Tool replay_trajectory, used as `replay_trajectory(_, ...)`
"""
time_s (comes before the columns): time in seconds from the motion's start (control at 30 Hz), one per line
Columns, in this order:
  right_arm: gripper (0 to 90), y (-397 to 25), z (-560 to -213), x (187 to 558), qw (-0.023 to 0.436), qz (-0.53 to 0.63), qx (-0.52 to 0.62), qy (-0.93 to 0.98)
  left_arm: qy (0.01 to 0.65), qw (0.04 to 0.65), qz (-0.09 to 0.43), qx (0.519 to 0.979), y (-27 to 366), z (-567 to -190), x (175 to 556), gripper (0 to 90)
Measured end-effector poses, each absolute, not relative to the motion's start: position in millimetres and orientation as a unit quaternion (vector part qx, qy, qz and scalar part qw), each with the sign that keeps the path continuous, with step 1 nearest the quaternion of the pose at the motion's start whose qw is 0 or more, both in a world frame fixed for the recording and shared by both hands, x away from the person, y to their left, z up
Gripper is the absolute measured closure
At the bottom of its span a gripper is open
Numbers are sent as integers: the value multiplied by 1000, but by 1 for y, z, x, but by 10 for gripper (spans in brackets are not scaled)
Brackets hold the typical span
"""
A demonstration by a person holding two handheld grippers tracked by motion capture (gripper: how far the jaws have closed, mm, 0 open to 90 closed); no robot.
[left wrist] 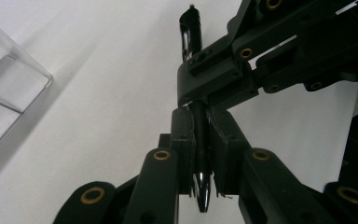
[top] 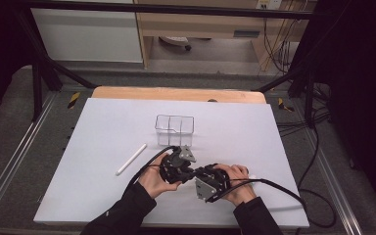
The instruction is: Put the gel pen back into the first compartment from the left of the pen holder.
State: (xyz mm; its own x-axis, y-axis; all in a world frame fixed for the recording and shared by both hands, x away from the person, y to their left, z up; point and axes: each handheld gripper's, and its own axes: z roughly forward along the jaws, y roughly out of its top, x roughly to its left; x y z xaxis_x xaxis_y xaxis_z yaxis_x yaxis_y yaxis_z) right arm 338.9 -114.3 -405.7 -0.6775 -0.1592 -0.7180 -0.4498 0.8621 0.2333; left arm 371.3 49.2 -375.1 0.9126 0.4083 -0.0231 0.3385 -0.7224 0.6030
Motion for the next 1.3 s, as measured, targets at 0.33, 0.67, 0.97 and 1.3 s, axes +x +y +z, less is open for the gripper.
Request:
replay_trajectory(0.33,796,-115,-405,339,357,198,-164,898,191,323,72,924,57,-376,368,711)
replay_trajectory(0.67,796,-123,-398,350,357,186,-121,907,199,349,114,908,96,-385,366,473)
replay_trajectory(0.97,796,-129,-392,357,353,195,-84,911,235,363,134,892,135,-403,362,264)
replay_trajectory(1.3,796,-132,-382,363,334,244,-5,911,275,371,142,876,171,-417,357,137)
